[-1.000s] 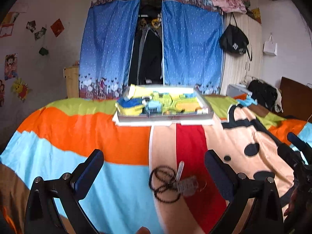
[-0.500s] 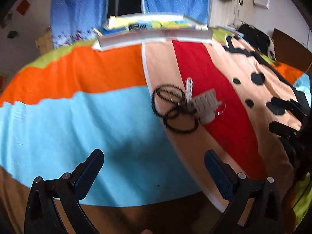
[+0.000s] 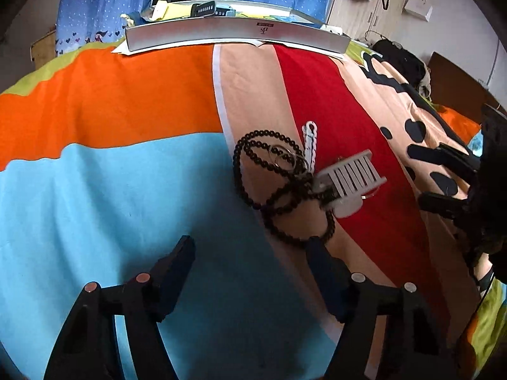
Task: Organize jewelry
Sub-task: 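Grasp the black bead necklace with the left tool while the right tool grasps the white comb, then carry the necklace and comb into the white tray and open both tools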
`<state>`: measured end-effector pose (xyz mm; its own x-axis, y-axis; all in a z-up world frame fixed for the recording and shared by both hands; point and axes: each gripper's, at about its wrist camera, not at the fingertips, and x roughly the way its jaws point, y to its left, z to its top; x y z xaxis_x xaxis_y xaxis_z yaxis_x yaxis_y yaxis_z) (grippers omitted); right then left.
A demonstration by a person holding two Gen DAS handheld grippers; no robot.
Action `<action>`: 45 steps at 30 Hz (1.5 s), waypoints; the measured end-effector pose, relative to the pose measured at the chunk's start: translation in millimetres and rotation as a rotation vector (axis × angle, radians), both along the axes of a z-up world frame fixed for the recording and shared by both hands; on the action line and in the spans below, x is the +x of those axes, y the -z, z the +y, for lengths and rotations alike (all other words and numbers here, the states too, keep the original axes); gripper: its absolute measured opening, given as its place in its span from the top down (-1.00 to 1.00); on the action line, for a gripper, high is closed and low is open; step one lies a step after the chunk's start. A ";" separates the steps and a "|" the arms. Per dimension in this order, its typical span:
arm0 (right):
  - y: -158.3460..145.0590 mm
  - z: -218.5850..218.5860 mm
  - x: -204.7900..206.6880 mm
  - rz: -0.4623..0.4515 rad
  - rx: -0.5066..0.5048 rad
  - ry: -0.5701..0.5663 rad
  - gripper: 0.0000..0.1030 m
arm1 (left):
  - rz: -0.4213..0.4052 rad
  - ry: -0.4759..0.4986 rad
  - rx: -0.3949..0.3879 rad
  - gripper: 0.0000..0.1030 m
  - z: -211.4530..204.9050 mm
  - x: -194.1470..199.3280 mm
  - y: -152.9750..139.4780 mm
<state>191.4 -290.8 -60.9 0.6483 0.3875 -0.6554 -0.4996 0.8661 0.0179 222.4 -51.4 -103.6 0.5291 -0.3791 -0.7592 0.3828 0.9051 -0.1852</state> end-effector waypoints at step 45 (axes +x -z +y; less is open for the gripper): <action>-57.0 5.1 7.9 -0.129 0.253 0.053 0.54 | -0.185 -0.026 0.020 0.89 -4.5 15.6 -174.1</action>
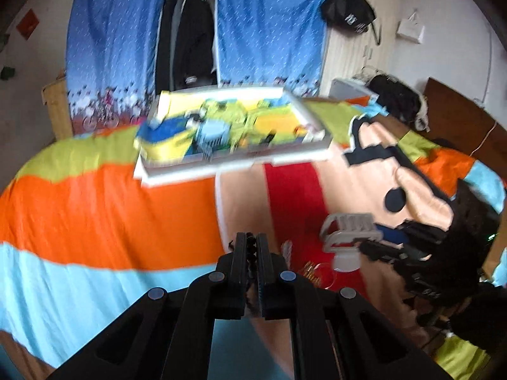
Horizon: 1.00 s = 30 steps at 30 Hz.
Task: Organize jewelry
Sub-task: 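Carry the necklace and comb into the white tray and open both tools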
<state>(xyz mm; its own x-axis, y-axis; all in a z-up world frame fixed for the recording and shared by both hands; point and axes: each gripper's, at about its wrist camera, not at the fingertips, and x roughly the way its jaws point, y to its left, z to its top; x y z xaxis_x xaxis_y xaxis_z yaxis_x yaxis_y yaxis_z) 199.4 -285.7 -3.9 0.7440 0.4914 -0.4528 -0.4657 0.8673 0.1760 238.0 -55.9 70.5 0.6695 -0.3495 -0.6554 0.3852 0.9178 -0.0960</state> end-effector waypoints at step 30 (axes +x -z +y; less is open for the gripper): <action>-37.2 -43.0 202.3 0.065 -0.069 0.366 0.54 | 0.017 -0.063 -0.109 0.88 -104.7 221.0 15.4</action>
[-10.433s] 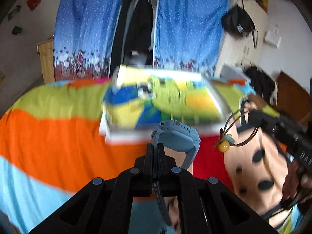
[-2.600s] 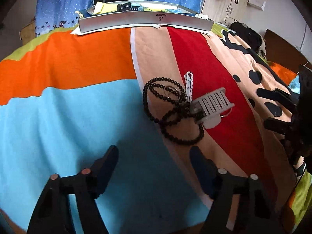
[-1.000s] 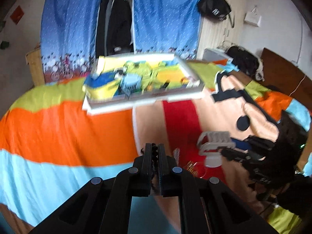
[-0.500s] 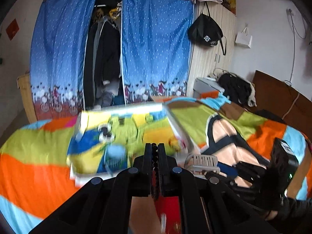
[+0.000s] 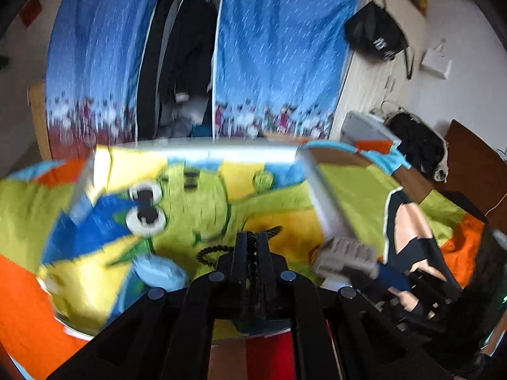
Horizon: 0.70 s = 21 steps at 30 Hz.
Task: Organize jewelry
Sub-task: 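Carry the necklace and comb into the white tray and open both tools, then move both tools back to the remaining earrings and clip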
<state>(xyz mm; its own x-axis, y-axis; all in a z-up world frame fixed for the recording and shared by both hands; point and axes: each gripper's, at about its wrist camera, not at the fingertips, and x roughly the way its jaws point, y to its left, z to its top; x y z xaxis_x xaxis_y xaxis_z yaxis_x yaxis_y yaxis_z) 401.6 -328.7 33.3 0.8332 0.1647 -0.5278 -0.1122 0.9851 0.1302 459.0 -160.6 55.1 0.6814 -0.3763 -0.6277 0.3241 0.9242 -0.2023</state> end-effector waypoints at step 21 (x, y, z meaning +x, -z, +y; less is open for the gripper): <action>-26.9 -27.0 -41.8 -0.109 0.020 0.143 -0.43 | -0.078 -0.108 -0.090 -0.96 26.7 -48.7 -17.5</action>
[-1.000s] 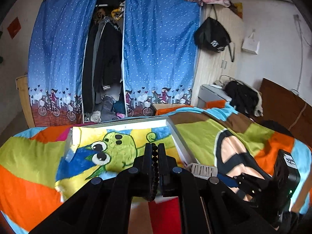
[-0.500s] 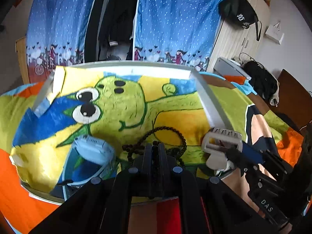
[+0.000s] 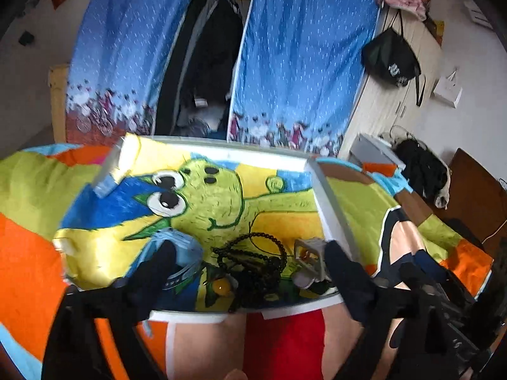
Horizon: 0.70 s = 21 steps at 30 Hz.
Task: Organize jewelry
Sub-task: 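Move both tools back to the remaining earrings and clip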
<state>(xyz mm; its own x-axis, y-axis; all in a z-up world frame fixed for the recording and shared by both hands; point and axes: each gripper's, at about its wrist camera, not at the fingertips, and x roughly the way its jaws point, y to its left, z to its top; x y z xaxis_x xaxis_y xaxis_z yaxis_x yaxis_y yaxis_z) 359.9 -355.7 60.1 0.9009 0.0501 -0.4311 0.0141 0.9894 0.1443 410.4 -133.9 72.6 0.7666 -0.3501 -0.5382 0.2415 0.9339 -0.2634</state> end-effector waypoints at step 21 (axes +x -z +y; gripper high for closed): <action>-26.8 29.1 -207.1 -0.186 -0.010 -0.040 -0.98 | -0.218 -0.082 0.103 -1.00 51.0 -229.9 -11.0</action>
<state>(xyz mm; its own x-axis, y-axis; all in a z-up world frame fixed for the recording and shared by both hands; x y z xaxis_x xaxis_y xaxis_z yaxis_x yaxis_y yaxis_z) 152.7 -326.6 87.0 0.9624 0.0838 -0.2583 -0.0509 0.9900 0.1313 180.4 -82.9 83.6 0.8923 -0.2337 -0.3863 0.2045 0.9720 -0.1157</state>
